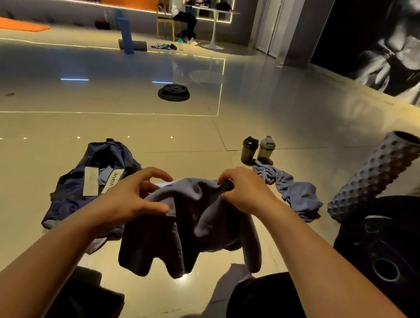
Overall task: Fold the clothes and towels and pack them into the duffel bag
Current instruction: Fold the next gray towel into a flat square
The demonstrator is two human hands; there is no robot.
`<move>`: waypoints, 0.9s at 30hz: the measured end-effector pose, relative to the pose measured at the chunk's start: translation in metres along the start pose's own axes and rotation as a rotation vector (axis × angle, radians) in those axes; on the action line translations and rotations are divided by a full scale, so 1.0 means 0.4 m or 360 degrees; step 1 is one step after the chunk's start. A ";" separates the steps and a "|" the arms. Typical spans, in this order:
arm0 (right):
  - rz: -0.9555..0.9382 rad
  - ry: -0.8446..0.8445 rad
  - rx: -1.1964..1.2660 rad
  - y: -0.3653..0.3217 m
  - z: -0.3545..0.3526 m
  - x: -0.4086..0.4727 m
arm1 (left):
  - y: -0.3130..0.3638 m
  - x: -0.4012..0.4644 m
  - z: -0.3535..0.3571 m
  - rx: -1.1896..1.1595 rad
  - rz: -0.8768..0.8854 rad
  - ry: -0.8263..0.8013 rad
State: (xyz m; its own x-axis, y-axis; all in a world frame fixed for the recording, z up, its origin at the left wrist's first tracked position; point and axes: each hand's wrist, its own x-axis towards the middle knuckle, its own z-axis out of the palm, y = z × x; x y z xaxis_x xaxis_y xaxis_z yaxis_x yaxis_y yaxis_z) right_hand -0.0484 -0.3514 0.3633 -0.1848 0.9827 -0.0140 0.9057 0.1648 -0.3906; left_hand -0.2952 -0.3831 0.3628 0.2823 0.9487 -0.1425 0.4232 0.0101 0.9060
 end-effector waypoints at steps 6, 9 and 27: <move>0.0046 0.0177 -0.0067 -0.012 -0.034 0.017 | -0.022 -0.031 -0.022 0.0752 -0.0011 -0.0191; 0.0047 0.0254 -0.0091 0.004 -0.023 0.017 | -0.037 -0.033 -0.022 0.1353 0.0048 -0.0128; -0.0168 0.0272 0.0103 -0.029 -0.019 -0.011 | -0.053 -0.023 -0.042 0.1235 0.0067 0.0241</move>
State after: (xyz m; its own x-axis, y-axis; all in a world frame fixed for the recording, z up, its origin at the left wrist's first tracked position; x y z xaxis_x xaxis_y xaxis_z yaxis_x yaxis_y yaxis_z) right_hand -0.0552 -0.3572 0.3747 -0.2049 0.9613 0.1842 0.8573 0.2670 -0.4401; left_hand -0.3213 -0.3869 0.3518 0.2147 0.9767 -0.0079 0.9100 -0.1971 0.3648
